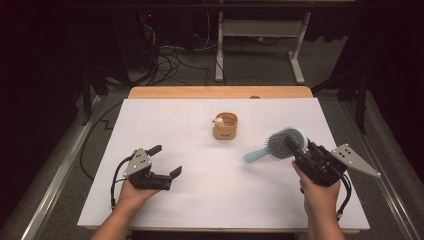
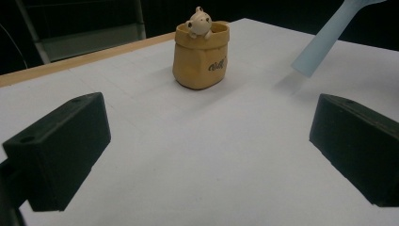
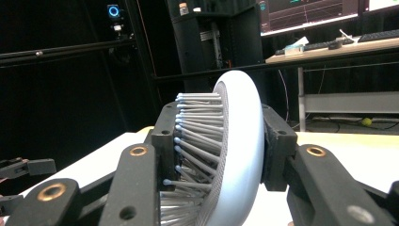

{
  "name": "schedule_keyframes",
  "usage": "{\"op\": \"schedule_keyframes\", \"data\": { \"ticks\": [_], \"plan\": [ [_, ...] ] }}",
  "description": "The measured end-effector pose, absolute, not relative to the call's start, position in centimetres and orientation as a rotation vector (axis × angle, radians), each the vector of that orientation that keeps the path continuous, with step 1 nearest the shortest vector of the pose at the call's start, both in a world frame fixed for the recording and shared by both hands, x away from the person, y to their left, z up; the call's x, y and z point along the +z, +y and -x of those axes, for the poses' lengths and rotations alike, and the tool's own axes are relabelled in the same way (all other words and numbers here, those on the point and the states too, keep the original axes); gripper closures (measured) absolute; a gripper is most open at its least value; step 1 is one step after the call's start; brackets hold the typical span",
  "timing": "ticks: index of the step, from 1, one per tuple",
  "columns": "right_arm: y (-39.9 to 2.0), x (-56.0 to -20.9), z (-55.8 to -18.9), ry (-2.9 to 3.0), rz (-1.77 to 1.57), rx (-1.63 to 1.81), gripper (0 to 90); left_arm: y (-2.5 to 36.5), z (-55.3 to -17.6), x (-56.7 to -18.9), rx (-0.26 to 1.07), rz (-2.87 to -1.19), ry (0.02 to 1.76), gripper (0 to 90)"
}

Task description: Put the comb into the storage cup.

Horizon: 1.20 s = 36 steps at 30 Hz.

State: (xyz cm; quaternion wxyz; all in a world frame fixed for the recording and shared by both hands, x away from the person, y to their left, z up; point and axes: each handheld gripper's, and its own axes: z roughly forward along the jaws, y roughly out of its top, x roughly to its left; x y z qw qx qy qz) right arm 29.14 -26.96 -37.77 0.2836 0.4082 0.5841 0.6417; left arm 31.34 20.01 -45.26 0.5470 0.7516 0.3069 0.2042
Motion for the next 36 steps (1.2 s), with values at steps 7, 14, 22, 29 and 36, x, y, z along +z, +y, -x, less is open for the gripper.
{"op": "schedule_keyframes", "data": {
  "ticks": [7,14,22,29,36],
  "plan": [
    [-26.1,-37.7,-29.4,1.565,-1.067,1.724,59.8,19.9,-31.1,-45.3,0.484,-1.784,0.722,0.0],
    [-24.8,-37.5,-29.9,1.571,-1.045,1.720,59.7,19.9,-31.1,-45.4,0.476,-1.791,0.722,0.0],
    [-23.9,-36.7,-30.7,1.566,-1.034,1.707,59.8,19.8,-31.0,-45.4,0.479,-1.795,0.707,0.0],
    [-23.2,-35.2,-31.1,1.555,-1.008,1.708,59.8,19.8,-30.9,-45.3,0.473,-1.789,0.700,0.0],
    [-22.7,-34.2,-31.6,1.543,-0.989,1.702,59.8,19.8,-31.0,-45.3,0.473,-1.782,0.698,0.0]
  ]
}}
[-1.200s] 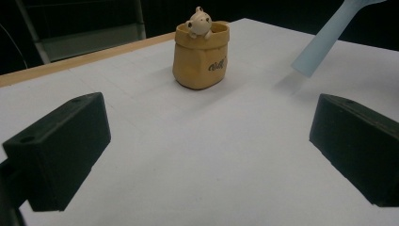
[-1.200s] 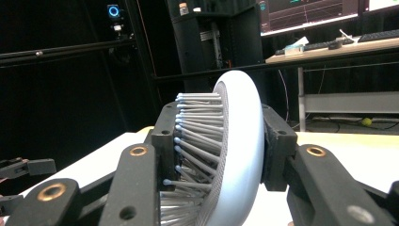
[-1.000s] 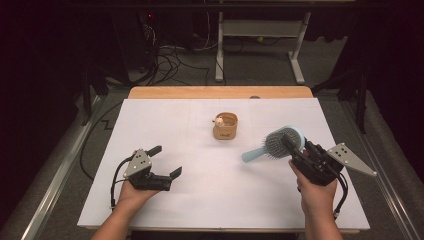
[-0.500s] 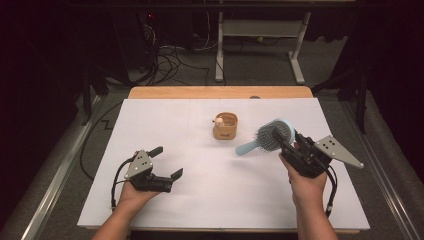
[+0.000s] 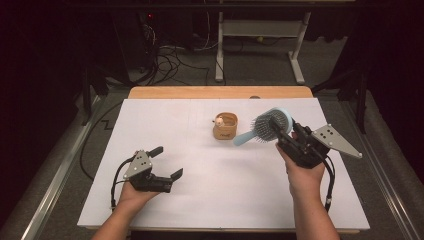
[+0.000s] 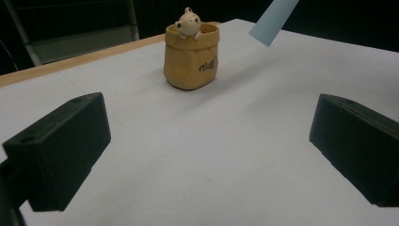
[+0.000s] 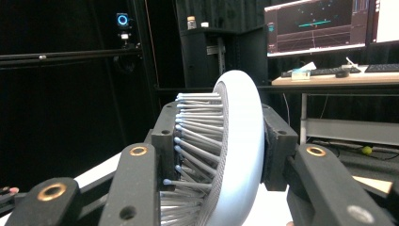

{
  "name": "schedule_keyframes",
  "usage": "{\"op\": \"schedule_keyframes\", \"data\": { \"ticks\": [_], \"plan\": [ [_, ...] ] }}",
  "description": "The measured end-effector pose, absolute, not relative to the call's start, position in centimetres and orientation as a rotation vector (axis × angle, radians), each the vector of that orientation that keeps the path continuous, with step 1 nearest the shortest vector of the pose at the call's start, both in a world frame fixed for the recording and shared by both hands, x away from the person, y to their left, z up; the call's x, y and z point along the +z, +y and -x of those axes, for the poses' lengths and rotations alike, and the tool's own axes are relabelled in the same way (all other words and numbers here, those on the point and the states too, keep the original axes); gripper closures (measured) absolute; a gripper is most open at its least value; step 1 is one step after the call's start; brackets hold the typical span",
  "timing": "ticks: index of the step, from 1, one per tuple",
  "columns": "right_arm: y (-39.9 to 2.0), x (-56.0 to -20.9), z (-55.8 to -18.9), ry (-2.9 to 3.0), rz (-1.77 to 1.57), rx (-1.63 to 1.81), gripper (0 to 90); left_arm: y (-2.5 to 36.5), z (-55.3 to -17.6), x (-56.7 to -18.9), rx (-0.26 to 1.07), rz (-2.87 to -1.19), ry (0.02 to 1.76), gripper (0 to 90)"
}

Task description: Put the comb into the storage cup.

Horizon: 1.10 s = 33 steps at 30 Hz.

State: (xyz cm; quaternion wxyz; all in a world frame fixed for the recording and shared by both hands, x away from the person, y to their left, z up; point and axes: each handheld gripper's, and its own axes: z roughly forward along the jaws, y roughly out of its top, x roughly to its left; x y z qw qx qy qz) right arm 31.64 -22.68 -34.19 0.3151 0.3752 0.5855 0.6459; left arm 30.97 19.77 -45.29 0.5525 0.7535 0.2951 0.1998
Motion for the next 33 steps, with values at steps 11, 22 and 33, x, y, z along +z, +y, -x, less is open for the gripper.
{"op": "schedule_keyframes", "data": {
  "ticks": [11,22,33],
  "plan": [
    [-22.0,-33.0,-32.7,1.536,-0.988,1.688,59.8,19.9,-31.0,-45.4,0.475,-1.771,0.711,0.0],
    [-21.4,-32.1,-33.4,1.526,-0.971,1.684,59.8,20.1,-31.0,-45.3,0.474,-1.768,0.716,0.0],
    [-20.7,-31.4,-34.4,1.501,-0.971,1.677,59.7,20.0,-31.0,-45.3,0.483,-1.772,0.713,0.0]
  ]
}}
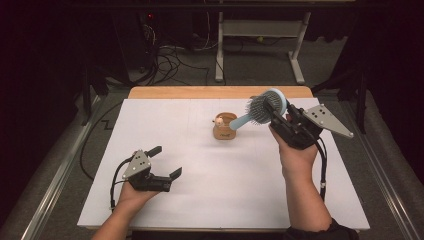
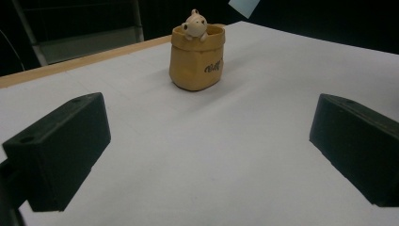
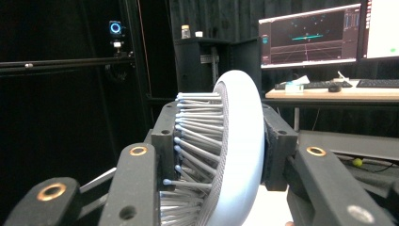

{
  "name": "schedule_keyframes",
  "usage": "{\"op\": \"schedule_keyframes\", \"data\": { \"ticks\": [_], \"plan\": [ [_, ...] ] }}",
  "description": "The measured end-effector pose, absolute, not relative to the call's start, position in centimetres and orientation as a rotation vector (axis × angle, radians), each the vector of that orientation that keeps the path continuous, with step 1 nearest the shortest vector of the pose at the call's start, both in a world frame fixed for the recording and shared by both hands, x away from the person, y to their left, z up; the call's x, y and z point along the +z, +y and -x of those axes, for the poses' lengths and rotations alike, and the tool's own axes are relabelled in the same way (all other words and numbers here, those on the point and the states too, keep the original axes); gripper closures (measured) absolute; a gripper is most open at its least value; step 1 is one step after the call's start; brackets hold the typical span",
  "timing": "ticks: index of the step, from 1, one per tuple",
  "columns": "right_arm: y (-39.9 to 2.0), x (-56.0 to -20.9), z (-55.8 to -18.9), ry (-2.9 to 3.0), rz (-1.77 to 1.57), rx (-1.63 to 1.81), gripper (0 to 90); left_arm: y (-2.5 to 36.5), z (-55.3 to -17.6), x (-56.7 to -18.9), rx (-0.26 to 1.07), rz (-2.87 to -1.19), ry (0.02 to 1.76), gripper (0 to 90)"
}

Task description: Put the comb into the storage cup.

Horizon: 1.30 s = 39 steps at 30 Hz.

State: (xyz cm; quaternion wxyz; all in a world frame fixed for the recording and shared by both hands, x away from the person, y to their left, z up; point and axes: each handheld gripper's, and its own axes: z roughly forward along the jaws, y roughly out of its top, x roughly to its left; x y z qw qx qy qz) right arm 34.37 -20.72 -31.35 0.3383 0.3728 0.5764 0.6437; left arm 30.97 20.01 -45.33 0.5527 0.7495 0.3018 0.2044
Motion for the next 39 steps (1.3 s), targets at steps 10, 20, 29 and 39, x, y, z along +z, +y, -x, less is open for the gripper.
{"op": "schedule_keyframes", "data": {
  "ticks": [10,20,29,39],
  "plan": [
    [-20.3,-30.4,-35.1,1.478,-0.962,1.673,59.6,20.0,-30.9,-45.3,0.473,-1.780,0.709,0.0],
    [-19.8,-29.9,-35.8,1.469,-0.955,1.666,59.6,20.2,-30.8,-45.2,0.486,-1.763,0.708,0.0],
    [-19.4,-30.3,-36.7,1.467,-0.969,1.657,59.6,20.5,-30.9,-45.1,0.485,-1.762,0.712,0.0],
    [-19.0,-30.5,-37.8,1.488,-0.981,1.648,59.5,20.1,-30.9,-45.3,0.481,-1.783,0.696,0.0]
  ]
}}
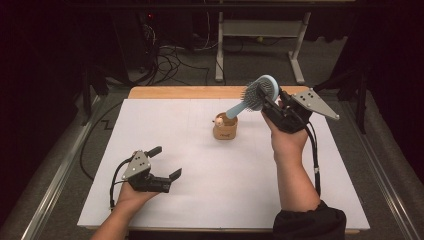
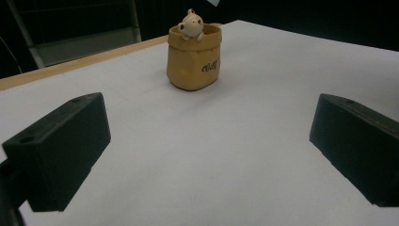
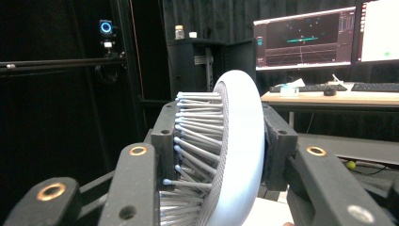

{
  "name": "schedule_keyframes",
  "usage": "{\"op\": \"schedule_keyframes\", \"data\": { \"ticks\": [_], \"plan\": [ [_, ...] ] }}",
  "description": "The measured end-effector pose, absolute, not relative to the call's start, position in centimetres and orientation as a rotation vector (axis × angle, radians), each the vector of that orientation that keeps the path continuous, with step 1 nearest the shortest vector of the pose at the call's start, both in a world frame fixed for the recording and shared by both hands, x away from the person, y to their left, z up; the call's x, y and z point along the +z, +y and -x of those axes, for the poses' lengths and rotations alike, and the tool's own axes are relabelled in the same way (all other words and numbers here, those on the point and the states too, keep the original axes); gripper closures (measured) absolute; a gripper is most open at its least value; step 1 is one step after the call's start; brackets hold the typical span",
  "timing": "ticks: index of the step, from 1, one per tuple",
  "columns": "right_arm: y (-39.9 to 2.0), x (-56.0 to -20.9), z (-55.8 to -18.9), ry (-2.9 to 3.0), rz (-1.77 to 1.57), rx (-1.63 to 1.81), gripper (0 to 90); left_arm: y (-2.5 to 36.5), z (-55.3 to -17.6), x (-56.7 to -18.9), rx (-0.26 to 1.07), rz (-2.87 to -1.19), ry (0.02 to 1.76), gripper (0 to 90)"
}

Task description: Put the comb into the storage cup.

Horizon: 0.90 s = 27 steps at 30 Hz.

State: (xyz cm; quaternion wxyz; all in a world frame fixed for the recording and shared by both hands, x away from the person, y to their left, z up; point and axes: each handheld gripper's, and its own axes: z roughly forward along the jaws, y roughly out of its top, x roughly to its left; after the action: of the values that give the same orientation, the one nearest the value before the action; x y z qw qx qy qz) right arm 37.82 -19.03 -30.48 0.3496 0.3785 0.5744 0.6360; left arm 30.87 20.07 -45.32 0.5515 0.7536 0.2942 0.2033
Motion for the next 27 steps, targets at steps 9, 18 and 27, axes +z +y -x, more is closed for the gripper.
{"op": "schedule_keyframes", "data": {
  "ticks": [9,18,27],
  "plan": [
    [-18.9,-30.8,-38.6,1.492,-0.999,1.628,59.4,20.0,-30.8,-45.4,0.473,-1.784,0.697,0.0],
    [-18.8,-31.2,-39.1,1.504,-1.005,1.614,59.4,19.9,-30.8,-45.4,0.468,-1.785,0.697,0.0],
    [-18.3,-31.9,-39.9,1.532,-1.027,1.590,59.3,19.9,-30.9,-45.5,0.463,-1.785,0.699,0.0]
  ]
}}
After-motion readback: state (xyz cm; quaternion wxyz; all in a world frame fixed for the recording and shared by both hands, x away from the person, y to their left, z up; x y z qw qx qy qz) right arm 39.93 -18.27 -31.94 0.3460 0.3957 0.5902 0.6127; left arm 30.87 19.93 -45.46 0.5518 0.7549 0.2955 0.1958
